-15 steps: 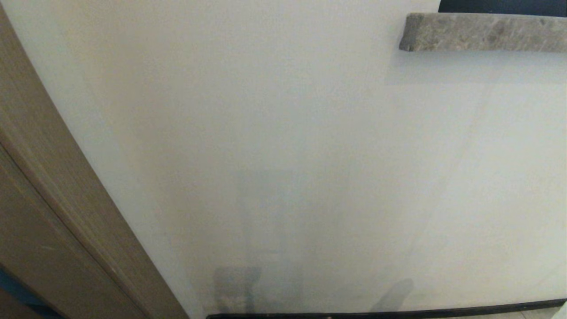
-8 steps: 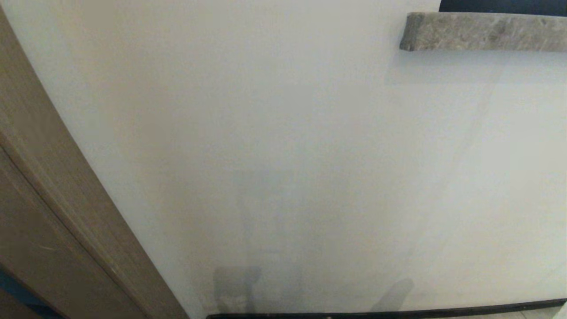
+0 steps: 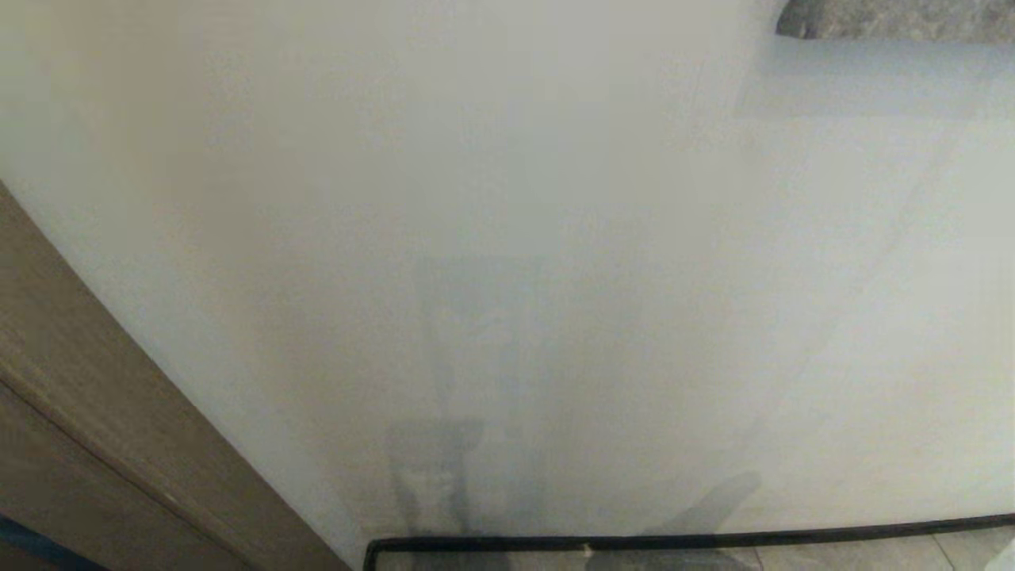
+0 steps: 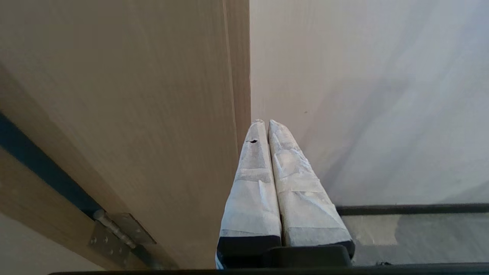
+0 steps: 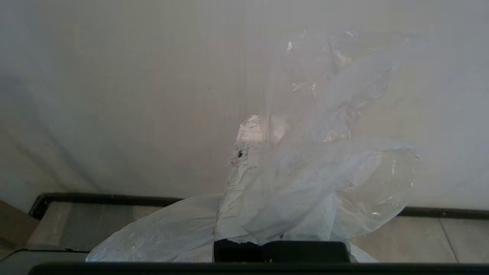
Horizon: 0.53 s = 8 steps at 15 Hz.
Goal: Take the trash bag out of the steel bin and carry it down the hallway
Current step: Put the trash bag at the door
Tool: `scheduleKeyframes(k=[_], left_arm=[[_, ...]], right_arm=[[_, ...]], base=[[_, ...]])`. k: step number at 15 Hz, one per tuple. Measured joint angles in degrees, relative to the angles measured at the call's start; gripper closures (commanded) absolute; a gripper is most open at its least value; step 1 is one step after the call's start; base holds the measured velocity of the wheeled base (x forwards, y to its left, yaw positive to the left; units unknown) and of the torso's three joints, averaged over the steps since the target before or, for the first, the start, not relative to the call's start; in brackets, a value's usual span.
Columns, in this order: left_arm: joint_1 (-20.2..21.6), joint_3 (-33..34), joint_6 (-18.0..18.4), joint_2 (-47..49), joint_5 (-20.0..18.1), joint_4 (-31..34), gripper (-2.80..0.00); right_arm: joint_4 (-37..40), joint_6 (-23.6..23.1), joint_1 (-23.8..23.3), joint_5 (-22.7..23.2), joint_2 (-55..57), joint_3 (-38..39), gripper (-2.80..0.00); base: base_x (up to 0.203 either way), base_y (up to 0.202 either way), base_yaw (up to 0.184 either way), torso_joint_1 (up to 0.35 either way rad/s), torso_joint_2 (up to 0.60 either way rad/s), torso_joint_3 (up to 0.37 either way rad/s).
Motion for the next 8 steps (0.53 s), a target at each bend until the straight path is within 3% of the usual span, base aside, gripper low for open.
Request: scheduleKeyframes(k=[8], left_arm=[[0.00, 0.00, 0.00, 0.00, 0.00, 0.02, 0.00]], right_arm=[[-0.10, -0.20, 0.00, 0.00, 0.00, 0.00, 0.00]], base=[[0.000, 0.000, 0.000, 0.002, 0.00, -0.198]])
